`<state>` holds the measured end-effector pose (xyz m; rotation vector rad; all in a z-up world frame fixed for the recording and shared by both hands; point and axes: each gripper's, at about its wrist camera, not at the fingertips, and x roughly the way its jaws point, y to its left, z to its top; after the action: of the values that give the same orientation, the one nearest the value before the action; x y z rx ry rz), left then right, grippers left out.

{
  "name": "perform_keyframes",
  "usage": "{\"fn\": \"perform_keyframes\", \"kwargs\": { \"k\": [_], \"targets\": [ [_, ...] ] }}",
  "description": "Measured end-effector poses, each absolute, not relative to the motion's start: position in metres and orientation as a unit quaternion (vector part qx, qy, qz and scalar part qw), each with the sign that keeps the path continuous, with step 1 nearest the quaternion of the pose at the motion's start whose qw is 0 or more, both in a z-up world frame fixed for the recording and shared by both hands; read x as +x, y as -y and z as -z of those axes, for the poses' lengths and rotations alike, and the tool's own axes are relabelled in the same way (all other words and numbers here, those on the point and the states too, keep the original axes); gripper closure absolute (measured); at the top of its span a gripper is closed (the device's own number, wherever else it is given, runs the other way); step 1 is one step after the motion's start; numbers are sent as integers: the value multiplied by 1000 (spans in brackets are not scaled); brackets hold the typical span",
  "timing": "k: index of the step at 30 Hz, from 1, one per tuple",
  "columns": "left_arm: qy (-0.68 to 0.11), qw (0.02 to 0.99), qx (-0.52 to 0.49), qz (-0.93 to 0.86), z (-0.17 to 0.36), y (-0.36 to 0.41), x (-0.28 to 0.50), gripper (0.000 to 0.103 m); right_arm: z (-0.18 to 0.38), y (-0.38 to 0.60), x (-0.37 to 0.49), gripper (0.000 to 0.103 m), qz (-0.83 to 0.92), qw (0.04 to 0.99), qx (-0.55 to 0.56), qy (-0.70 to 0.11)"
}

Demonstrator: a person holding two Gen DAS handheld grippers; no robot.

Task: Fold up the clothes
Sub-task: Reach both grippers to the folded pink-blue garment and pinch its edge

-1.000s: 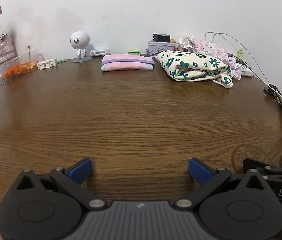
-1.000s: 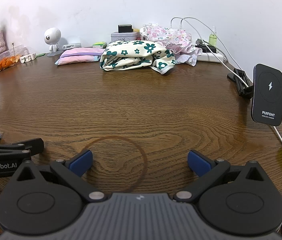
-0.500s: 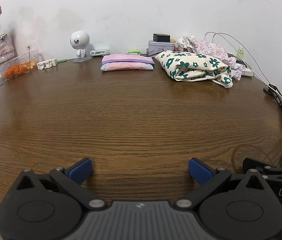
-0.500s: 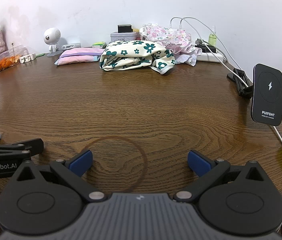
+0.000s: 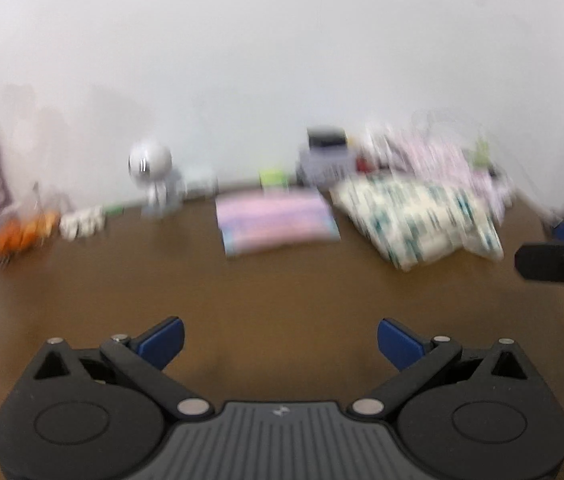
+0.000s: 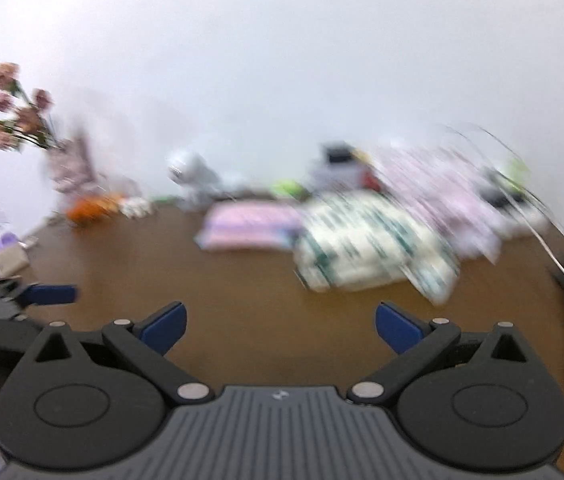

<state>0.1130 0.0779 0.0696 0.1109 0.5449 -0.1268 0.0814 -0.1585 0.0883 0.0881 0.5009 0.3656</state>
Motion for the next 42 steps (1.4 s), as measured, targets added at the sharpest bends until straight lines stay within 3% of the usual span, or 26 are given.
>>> {"fn": "perform_keyframes", "kwargs": {
  "k": [6, 9, 11, 16, 18, 19, 20, 21, 22, 23, 24, 34, 36, 37, 38, 42],
  "targets": [
    [-277, 957, -58, 63, -77, -126, 249, 1, -97, 124, 235, 5, -247, 923, 68, -288],
    [-326, 937, -99, 71, -63, -140, 310, 1, -74, 120, 310, 18, -246, 897, 107, -352],
    [-358, 925, -116, 56, -51, -144, 335, 13, -55, 112, 342, 24, -244, 881, 119, -387],
    [-396, 907, -138, 33, -25, -146, 374, 28, -16, 90, 387, 32, -177, 877, 87, -439],
    [-402, 905, -136, 41, -20, -143, 380, 46, -9, 86, 395, 32, -164, 880, 85, -437],
    [-403, 903, -140, 47, -18, -142, 383, 69, -8, 86, 397, 36, -161, 882, 86, -434],
    [-404, 902, -145, 52, -17, -141, 385, 90, -6, 86, 400, 46, -159, 884, 88, -431],
    [-403, 901, -151, 54, -18, -142, 385, 95, -5, 86, 402, 55, -158, 883, 90, -432],
    [-402, 900, -157, 57, -18, -143, 385, 96, -4, 88, 404, 84, -161, 882, 95, -432],
    [-400, 900, -161, 61, -20, -144, 384, 99, -4, 90, 405, 102, -174, 877, 111, -433],
    [-395, 902, -163, 70, -24, -144, 382, 100, -4, 95, 405, 103, -190, 871, 133, -432],
    [-298, 940, -131, 103, -126, -136, 315, 103, -108, 89, 330, 103, -275, 909, 97, -297],
    [-289, 947, -105, 98, -136, -131, 304, 102, -105, 79, 313, 81, -295, 908, 30, -296],
    [-286, 949, -91, 95, -138, -129, 299, 101, -95, 73, 310, 38, -290, 907, -7, -305],
    [-287, 950, -82, 90, -135, -129, 294, 100, -84, 67, 309, 11, -279, 909, -42, -308],
    [-314, 941, -93, 82, -115, -139, 285, 90, -42, 51, 327, 22, -261, 898, -77, -347]
  ]
}}
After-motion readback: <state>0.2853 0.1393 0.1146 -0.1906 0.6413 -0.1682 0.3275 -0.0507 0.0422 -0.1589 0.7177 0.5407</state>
